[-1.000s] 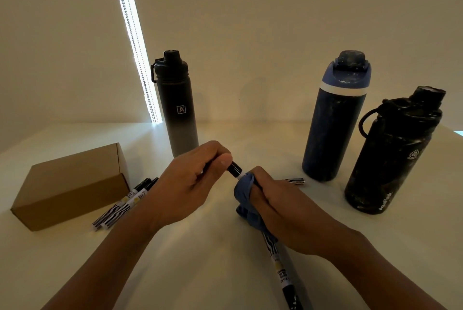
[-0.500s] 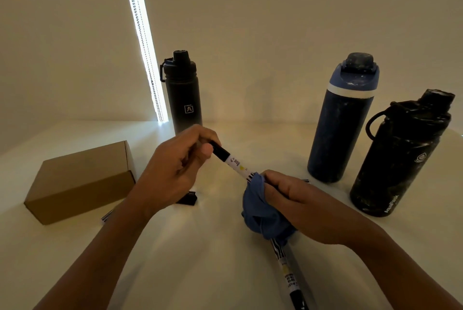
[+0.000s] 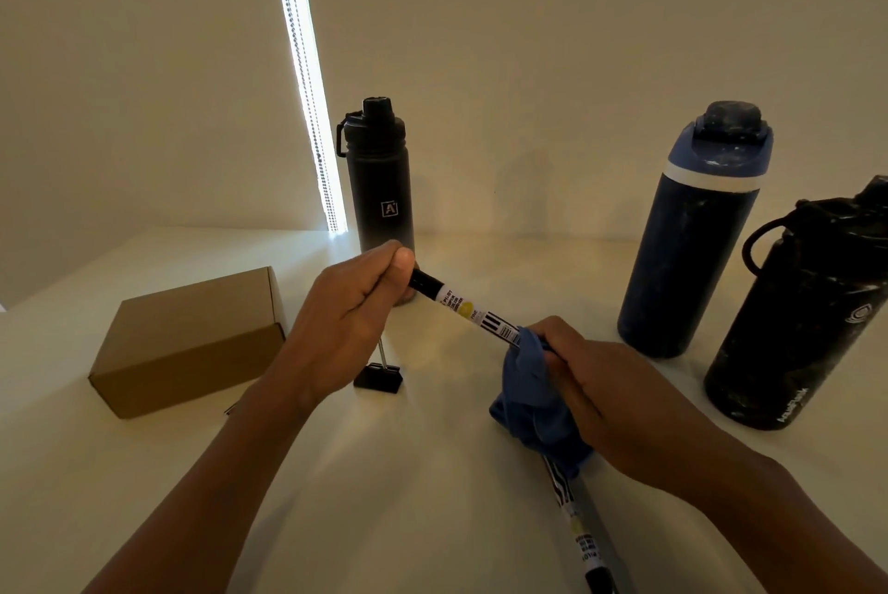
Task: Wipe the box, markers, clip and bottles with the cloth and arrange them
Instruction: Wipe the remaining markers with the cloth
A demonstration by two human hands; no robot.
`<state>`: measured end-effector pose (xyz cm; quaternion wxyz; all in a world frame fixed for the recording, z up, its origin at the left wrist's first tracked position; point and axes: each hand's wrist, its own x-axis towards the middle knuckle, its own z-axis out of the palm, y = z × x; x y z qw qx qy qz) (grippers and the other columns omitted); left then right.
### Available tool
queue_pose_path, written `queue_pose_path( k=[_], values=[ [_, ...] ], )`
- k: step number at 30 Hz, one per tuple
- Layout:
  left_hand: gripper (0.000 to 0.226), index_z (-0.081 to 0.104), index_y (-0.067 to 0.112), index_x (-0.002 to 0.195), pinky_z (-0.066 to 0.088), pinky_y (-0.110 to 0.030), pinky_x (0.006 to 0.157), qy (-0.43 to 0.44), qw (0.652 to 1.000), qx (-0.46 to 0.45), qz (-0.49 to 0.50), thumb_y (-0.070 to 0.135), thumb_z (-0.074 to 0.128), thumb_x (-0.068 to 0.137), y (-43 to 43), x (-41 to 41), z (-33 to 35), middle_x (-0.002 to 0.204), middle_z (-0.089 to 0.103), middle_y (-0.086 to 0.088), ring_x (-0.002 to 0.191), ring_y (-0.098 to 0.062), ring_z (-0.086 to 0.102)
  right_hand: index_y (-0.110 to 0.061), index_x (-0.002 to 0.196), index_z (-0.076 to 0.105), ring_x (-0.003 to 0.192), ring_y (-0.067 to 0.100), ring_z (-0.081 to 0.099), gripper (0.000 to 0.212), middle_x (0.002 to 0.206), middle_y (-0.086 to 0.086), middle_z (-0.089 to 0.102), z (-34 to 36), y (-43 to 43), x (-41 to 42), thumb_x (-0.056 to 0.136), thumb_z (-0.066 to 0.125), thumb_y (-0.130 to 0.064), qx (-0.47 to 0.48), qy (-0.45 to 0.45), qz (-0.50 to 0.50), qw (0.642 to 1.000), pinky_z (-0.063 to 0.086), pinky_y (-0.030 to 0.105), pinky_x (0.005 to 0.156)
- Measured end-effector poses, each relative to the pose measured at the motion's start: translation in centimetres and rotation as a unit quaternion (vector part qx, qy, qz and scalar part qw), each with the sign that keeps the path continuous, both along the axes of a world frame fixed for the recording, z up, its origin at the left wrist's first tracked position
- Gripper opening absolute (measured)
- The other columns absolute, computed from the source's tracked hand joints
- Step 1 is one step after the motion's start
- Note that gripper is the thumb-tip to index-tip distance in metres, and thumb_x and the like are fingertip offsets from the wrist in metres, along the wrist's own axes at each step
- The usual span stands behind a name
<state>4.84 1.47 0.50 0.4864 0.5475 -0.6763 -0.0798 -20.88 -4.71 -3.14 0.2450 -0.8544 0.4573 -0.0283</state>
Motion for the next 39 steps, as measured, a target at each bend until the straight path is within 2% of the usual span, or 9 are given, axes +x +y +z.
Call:
queue_pose_path(
  k=[3, 5, 7, 14, 19, 24, 29, 34, 39],
  values=[
    [0.042, 0.063, -0.003, 0.088, 0.042, -0.006, 0.061, 0.049, 0.999, 0.017, -0.006, 0.026, 0.040, 0.110, 0.2, -0.5, 0.2, 0.060, 0.055, 0.025, 0.060, 0.004, 0.055, -0.010, 0.123, 0.051, 0.092, 0.018, 0.061, 0.022, 0.107, 0.015, 0.063, 1.0, 0.7, 0.1, 0.111, 0.033, -0.014, -0.013, -0.040, 0.013, 0.999, 0.047, 0.019, 0.088],
    [0.042, 0.061, -0.002, 0.085, 0.042, -0.005, 0.062, 0.061, 0.998, 0.022, -0.005, 0.025, 0.041, 0.111, 0.2, -0.7, 0.2, 0.058, 0.054, 0.023, 0.060, 0.004, 0.054, -0.013, 0.104, 0.057, 0.067, 0.012, 0.055, 0.025, 0.079, 0.005, 0.061, 0.9, 1.3, -0.5, 0.108, 0.033, -0.021, -0.125, -0.106, 0.038, 0.986, 0.051, 0.037, 0.072],
    [0.043, 0.058, -0.001, 0.081, 0.041, -0.006, 0.061, 0.077, 0.997, 0.026, -0.001, 0.026, 0.042, 0.111, 0.1, -0.7, 0.2, 0.057, 0.051, 0.019, 0.057, 0.001, 0.051, -0.013, 0.102, 0.058, 0.059, 0.017, 0.054, 0.027, 0.069, 0.003, 0.059, 1.3, 1.8, -0.7, 0.103, 0.034, -0.025, -0.229, -0.141, 0.064, 0.961, 0.045, 0.033, 0.057],
    [0.041, 0.056, 0.004, 0.079, 0.042, -0.006, 0.061, 0.078, 0.996, 0.032, 0.009, 0.025, 0.041, 0.111, 0.3, -0.7, 0.5, 0.057, 0.055, 0.025, 0.059, 0.007, 0.057, -0.025, 0.119, 0.061, 0.083, 0.003, 0.064, 0.033, 0.092, -0.017, 0.063, 0.1, 0.7, -1.5, 0.107, 0.034, -0.040, -0.152, -0.176, 0.111, 0.966, 0.051, 0.016, 0.074],
    [0.048, 0.057, 0.003, 0.083, 0.039, -0.010, 0.053, 0.054, 0.998, 0.010, 0.022, 0.039, 0.039, 0.108, 0.0, 0.0, 0.2, 0.058, 0.049, 0.014, 0.052, -0.003, 0.046, -0.018, 0.116, 0.058, 0.077, -0.005, 0.063, 0.020, 0.091, 0.008, 0.066, -0.7, 0.3, -1.6, 0.108, 0.042, -0.010, -0.016, -0.173, 0.062, 0.983, 0.051, 0.021, 0.078],
    [0.052, 0.058, 0.008, 0.083, 0.039, -0.015, 0.052, 0.008, 0.997, -0.032, 0.075, 0.048, 0.035, 0.107, -0.6, 0.5, -0.3, 0.059, 0.050, 0.014, 0.050, -0.006, 0.047, -0.020, 0.114, 0.060, 0.080, 0.036, 0.066, 0.021, 0.091, 0.014, 0.069, 2.3, 2.8, -1.3, 0.108, 0.042, -0.029, -0.028, -0.295, 0.065, 0.953, 0.053, 0.050, 0.072],
    [0.044, 0.052, 0.013, 0.080, 0.040, -0.011, 0.055, 0.013, 0.998, -0.020, 0.058, 0.042, 0.037, 0.108, -0.6, -0.8, -0.4, 0.059, 0.053, 0.022, 0.054, 0.001, 0.052, -0.040, 0.101, 0.067, 0.070, 0.005, 0.066, 0.013, 0.081, 0.000, 0.067, -0.8, 1.5, -0.7, 0.097, 0.057, -0.047, -0.014, -0.253, 0.025, 0.967, 0.055, 0.031, 0.076],
    [0.053, 0.062, 0.016, 0.095, 0.042, -0.016, 0.061, 0.130, 0.991, -0.018, -0.008, 0.052, 0.027, 0.110, -0.4, -0.4, -0.8, 0.068, 0.051, 0.007, 0.061, -0.006, 0.047, -0.022, 0.089, 0.059, 0.053, 0.017, 0.049, 0.023, 0.064, 0.006, 0.056, 1.2, 2.3, -1.0, 0.104, 0.046, -0.033, -0.108, -0.307, -0.003, 0.946, 0.039, 0.028, 0.052],
    [0.037, 0.068, 0.044, 0.105, 0.051, -0.025, 0.055, -0.008, 1.000, -0.001, -0.010, 0.070, 0.042, 0.100, -0.3, -2.8, -1.4, 0.077, 0.066, 0.014, 0.060, -0.013, 0.058, -0.021, 0.100, 0.061, 0.060, 0.026, 0.055, 0.023, 0.071, 0.010, 0.061, 0.9, 2.6, -0.4, 0.105, 0.044, -0.035, -0.117, -0.328, -0.012, 0.937, 0.044, 0.040, 0.057]
  ],
)
